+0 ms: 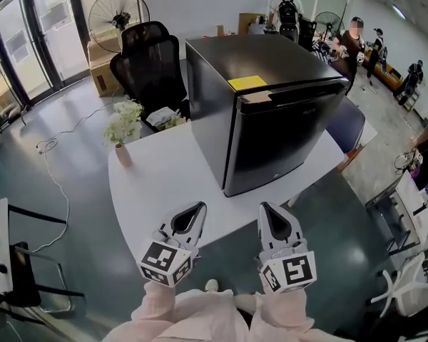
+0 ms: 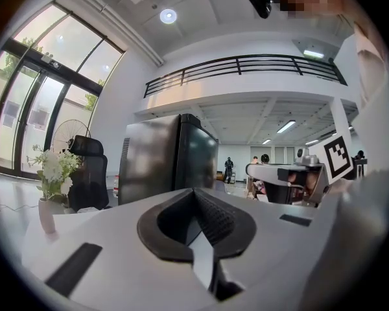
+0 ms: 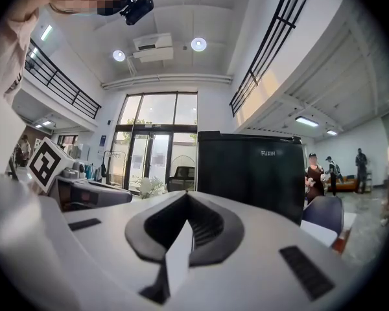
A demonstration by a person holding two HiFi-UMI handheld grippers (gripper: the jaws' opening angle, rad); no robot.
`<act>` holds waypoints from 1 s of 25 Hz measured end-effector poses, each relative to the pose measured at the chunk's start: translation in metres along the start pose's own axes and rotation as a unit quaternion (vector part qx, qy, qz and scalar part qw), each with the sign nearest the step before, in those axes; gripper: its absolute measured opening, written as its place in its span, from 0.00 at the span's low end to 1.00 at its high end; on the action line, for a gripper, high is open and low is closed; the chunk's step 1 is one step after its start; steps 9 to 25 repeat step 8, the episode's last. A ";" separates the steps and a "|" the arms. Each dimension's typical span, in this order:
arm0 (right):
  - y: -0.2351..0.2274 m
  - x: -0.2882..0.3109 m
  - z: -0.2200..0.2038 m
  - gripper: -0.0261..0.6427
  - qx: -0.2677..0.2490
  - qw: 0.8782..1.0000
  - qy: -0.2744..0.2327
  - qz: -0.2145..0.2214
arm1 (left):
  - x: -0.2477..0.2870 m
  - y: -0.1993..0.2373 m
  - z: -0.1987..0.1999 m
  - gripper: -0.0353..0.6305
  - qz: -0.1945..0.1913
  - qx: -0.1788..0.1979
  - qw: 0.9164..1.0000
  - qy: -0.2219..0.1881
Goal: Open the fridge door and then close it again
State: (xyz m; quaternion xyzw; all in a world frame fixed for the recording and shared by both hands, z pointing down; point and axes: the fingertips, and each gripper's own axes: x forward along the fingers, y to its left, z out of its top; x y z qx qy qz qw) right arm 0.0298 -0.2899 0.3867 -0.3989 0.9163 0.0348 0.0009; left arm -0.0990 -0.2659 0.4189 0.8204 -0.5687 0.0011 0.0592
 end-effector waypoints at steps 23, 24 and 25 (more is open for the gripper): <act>0.000 -0.003 -0.005 0.05 0.003 1.000 0.008 -0.005 | -0.005 0.001 -0.002 0.07 0.000 -0.005 1.000 0.003; 0.000 -0.003 -0.005 0.05 0.003 1.000 0.008 -0.005 | -0.005 0.001 -0.002 0.07 0.000 -0.005 1.000 0.003; 0.000 -0.003 -0.005 0.05 0.003 1.000 0.008 -0.005 | -0.005 0.001 -0.002 0.07 0.000 -0.005 1.000 0.003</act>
